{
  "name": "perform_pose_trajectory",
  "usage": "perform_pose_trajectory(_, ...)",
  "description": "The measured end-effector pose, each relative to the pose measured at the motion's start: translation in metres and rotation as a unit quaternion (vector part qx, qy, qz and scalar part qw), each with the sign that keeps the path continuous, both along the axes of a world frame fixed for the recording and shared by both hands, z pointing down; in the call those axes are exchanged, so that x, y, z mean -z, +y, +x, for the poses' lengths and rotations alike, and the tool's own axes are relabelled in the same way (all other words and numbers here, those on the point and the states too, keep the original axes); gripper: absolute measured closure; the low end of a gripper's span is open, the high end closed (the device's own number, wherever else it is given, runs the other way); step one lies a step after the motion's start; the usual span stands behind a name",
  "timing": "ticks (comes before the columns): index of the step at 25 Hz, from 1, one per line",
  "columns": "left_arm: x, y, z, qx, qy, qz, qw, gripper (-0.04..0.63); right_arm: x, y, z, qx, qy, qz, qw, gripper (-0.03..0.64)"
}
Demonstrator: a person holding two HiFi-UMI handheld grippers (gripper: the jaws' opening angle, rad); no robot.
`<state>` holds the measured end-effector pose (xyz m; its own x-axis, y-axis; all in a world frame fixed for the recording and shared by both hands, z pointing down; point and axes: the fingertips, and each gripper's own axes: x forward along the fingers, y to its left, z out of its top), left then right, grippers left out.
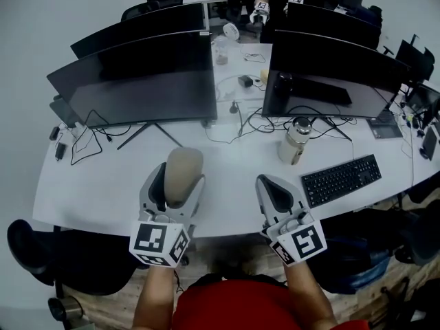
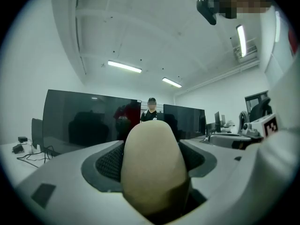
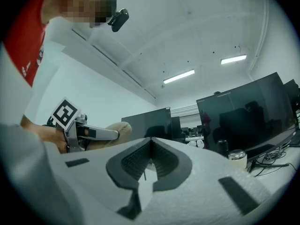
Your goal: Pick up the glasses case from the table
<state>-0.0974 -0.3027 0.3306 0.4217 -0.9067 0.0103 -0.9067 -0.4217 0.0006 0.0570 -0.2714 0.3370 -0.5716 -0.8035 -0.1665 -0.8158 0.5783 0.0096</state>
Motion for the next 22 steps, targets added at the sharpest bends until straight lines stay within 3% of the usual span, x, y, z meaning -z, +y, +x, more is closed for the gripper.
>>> perform_pose_trajectory(7,0.023,0.012,0.004,-0.002,0.006,0.01,0.9999,0.23,0.012,0.005,0.005,-0.012,0.002,0.018,1.0,0.614)
perform_pose_trajectory(22,0.025,0.015,0.002,-0.002,0.012,0.013,0.9998,0.23,0.021,0.005,-0.004,-0.01,0.017,0.027,0.999,0.615)
